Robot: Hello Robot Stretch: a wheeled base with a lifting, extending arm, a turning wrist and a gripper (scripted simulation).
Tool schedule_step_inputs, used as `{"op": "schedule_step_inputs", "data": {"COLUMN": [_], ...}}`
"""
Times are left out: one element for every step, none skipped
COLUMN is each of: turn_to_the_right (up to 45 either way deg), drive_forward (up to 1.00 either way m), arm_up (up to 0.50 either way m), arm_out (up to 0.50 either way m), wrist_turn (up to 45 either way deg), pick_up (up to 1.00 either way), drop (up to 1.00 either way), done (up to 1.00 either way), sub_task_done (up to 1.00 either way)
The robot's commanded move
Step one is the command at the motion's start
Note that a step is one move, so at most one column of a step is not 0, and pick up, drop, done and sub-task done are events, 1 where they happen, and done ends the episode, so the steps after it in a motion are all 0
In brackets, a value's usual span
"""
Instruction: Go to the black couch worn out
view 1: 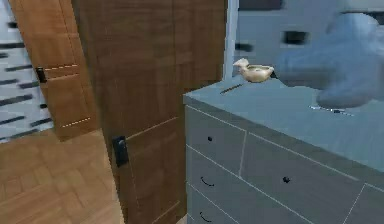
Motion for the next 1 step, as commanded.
{"op": "schedule_step_inputs", "data": {"turn_to_the_right": [-42.0], "drive_forward": [0.00], "arm_up": [0.00], "arm_out": [0.00], "wrist_turn": [0.0], "pick_up": [0.00], "drop": [0.00], "done": [0.00], "sub_task_done": [0.00]}}
